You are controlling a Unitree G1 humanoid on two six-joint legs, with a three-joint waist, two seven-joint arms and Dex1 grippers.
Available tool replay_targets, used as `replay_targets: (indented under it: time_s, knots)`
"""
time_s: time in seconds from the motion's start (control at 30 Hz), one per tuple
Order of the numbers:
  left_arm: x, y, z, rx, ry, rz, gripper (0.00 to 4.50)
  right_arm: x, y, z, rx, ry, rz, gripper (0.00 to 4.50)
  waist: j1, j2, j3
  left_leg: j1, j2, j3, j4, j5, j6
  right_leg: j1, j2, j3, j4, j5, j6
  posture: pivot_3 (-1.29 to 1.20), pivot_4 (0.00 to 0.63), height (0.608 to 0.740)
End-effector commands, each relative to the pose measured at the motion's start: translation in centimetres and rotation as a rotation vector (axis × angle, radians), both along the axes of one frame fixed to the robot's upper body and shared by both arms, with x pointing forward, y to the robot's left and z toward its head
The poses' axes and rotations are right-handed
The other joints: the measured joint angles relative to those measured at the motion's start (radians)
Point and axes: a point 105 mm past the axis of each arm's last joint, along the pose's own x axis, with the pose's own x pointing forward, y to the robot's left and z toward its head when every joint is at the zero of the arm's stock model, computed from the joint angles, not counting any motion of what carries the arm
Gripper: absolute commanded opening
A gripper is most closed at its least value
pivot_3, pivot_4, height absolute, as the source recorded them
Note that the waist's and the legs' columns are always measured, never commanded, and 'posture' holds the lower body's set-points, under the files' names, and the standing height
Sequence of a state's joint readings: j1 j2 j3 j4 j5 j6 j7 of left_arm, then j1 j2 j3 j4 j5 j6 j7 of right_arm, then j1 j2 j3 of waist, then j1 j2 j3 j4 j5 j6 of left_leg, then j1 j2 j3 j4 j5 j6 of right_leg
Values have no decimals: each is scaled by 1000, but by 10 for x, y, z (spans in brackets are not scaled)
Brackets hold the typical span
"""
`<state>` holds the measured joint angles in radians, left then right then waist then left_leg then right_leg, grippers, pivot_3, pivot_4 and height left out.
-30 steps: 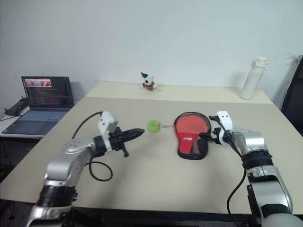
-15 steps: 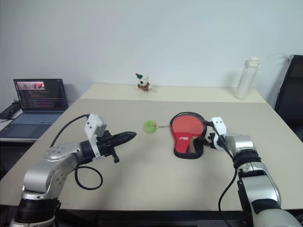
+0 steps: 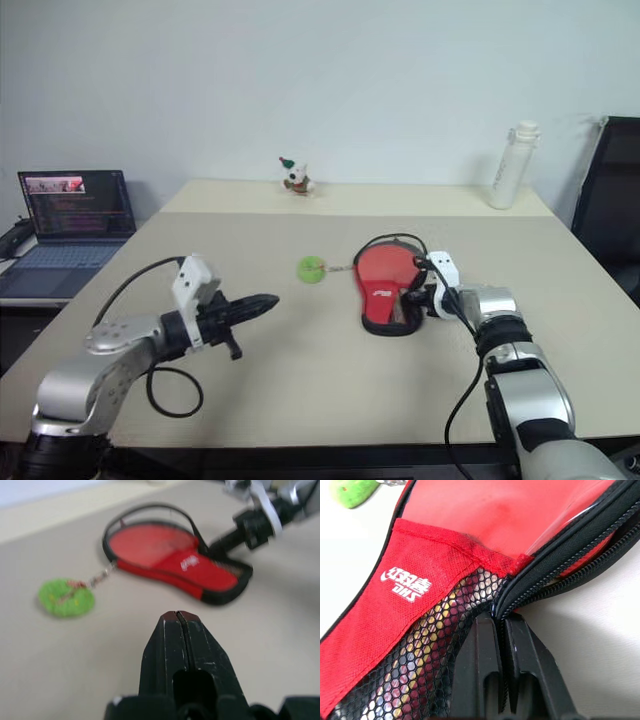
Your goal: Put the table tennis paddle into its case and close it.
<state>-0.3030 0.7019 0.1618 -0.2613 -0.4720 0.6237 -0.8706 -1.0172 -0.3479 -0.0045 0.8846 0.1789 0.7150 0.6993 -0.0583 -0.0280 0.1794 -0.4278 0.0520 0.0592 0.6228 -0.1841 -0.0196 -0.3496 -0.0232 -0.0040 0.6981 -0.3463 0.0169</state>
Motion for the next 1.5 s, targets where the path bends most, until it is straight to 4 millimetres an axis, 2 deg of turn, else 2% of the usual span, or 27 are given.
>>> replay_targets:
  time_s: [0.03,0.17,0.27,0.47,0.57,0.7,0.87,1.17,1.5]
  knots:
    - [-16,1,11,16,-41,-80,0,-16,31,-10,77,101,121,15,-1,0,0,0,0,0,0,0,0,0,0,0,0,0,0,0,150,740]
    - [-35,3,8,31,3,-163,0,-30,57,5,144,118,231,15,-6,0,0,0,4,5,-4,-1,-2,-4,2,3,-1,-1,-1,0,150,740]
    - [-42,3,6,39,22,-199,0,-38,68,11,156,122,274,15,-7,0,0,0,9,7,-7,-2,-4,-7,6,4,-1,-1,-2,0,150,740]
    - [-58,0,-2,46,65,-256,0,-70,82,8,162,159,308,15,-3,0,0,-2,10,13,-11,-1,-5,-14,8,11,-1,-1,-2,0,150,740]
    - [-65,-4,-7,42,87,-275,0,-88,76,3,154,187,277,15,6,0,0,-6,9,15,-11,-1,-5,-19,7,14,-1,-1,-2,0,150,740]
    - [-75,-11,-12,30,117,-312,0,-114,62,-2,153,234,221,15,10,-1,-1,-7,9,17,-11,-2,-5,-20,7,16,-1,-1,-2,0,150,740]
    - [-82,-16,-16,32,143,-345,0,-139,54,-5,175,240,194,15,15,-2,-1,-6,9,19,-12,-2,-5,-21,7,18,-1,-1,-2,0,150,740]
    - [-78,-18,-15,39,140,-360,0,-158,51,-11,206,231,176,15,17,-2,-1,-6,9,21,-12,-2,-5,-22,8,20,-1,-1,-2,0,150,740]
    - [-78,-19,-15,45,139,-361,0,-164,53,-14,218,258,172,15,17,-3,-2,-6,9,21,-12,-2,-5,-22,8,21,-1,-1,-2,0,150,740]
